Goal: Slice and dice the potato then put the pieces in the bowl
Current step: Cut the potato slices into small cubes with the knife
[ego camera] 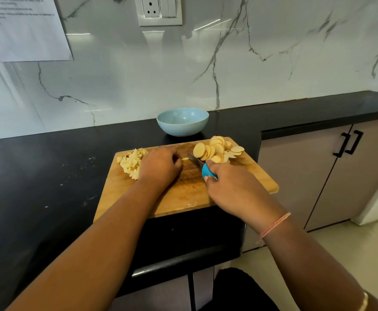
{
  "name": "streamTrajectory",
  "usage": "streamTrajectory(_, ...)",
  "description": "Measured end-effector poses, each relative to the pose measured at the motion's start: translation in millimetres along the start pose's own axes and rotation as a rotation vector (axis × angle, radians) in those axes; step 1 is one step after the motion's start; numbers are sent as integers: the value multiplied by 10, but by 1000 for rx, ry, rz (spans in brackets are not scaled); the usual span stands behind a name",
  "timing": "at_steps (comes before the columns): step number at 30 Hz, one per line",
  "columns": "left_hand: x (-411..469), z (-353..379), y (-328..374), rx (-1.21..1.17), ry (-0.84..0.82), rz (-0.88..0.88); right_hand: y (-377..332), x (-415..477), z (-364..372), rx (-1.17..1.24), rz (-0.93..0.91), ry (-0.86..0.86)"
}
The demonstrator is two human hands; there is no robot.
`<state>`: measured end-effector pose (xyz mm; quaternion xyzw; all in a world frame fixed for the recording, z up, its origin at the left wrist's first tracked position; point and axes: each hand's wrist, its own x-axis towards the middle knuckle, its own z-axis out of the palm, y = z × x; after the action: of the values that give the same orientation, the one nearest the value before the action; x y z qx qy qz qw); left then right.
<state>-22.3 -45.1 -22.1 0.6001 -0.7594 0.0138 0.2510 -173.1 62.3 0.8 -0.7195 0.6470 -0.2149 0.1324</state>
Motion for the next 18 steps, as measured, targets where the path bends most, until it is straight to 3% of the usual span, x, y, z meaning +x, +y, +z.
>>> streamTrajectory(14,-6,-11,7,-28,15,-33,-220,-170,-218,-154,25,-116)
streamTrajectory(18,-7,-21,-6,-45,-24,-56,-200,-139,-300,-105,39,-72)
